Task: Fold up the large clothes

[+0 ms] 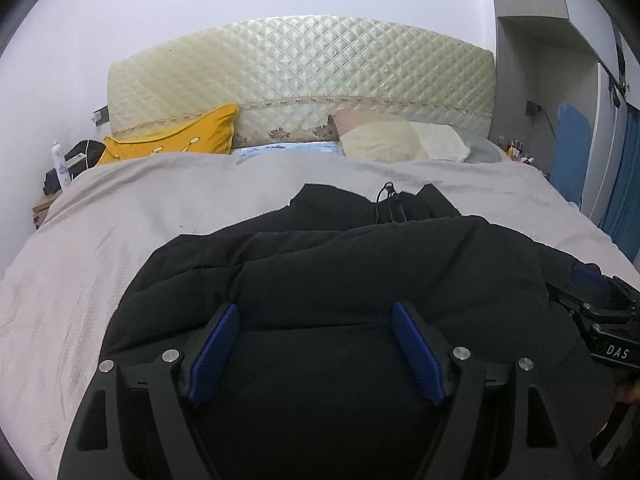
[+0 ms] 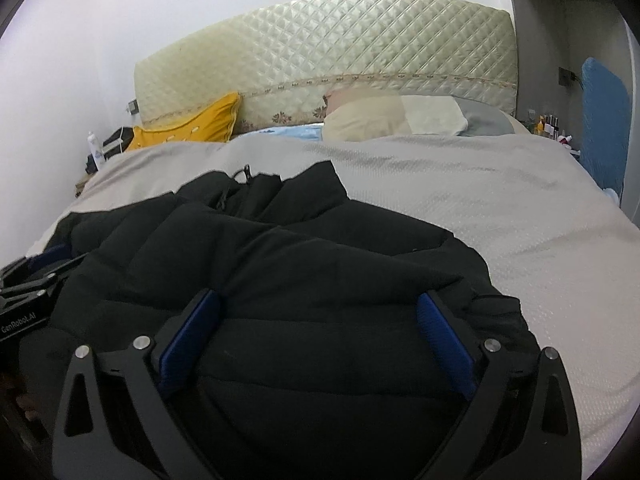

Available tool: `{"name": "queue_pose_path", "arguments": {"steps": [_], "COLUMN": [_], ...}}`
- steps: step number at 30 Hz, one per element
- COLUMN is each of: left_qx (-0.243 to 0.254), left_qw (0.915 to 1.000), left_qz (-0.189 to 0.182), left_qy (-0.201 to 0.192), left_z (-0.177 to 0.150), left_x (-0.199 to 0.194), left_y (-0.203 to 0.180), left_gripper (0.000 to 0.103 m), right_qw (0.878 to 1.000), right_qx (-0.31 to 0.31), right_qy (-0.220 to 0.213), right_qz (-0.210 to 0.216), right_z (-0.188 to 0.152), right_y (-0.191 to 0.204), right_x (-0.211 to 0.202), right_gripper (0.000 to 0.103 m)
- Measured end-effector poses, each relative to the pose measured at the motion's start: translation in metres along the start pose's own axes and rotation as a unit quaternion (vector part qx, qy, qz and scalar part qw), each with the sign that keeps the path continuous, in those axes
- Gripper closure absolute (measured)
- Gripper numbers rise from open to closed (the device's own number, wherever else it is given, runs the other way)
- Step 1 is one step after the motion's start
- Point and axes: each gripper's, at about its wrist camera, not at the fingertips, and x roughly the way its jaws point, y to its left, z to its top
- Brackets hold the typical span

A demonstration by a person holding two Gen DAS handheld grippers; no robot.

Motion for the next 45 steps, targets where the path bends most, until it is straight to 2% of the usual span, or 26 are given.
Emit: {"name": "queue_pose_path", "arguments": {"steps": [8, 14, 16, 21, 32, 39, 41, 45], "left_qx": [0.003, 0.004, -0.006, -0.025, 0.003, -0.014, -0.028, -0.040], "left_qw": [1.0000, 0.9997, 0.9997, 0.9996, 0.9998, 0.9992, 0.9980, 0.9976], "left_qz": [0.004, 0.021, 0.023, 0.015, 0.014, -0.009, -0.018, -0.024], "left_qy": [0.003, 0.006, 0.011, 0.001, -0.017, -0.036, -0.054, -0.052], "left_z": [-0.009, -0.008, -0.005, 0.000, -0.005, -0.032, -0.044, -0.068], "left_x": [0.008, -0.016, -0.032, -0.086, -0.222, -0.289, -0.312, -0.336], "left_y": [-0.003, -0.004, -0.001, 0.009, 0.006, 0.006, 0.013, 0.022], "left_gripper": [0.024, 0.024, 0.024, 0.024, 0.024, 0.024, 0.024, 0.024], "right_qw": [1.000, 0.999, 0.999, 1.000, 0.999, 0.998, 0.998, 0.998], "right_qx": [-0.003, -0.011, -0.017, -0.020, -0.001, 0.027, 0.026, 0.023], "right_qy": [0.010, 0.032, 0.039, 0.008, -0.035, -0.058, -0.057, -0.050], "right_qz": [0.004, -0.005, -0.008, 0.004, 0.024, 0.028, 0.028, 0.018], "right_z": [-0.008, -0.004, -0.001, 0.005, -0.006, -0.033, -0.044, -0.066], "right_y": [-0.001, 0.005, 0.008, 0.015, 0.025, 0.025, 0.026, 0.029], "right_x": [0.014, 0.002, -0.010, -0.069, -0.180, -0.245, -0.258, -0.281], "right_gripper": [0.004, 0.004, 0.004, 0.004, 0.003, 0.003, 0.003, 0.003]}}
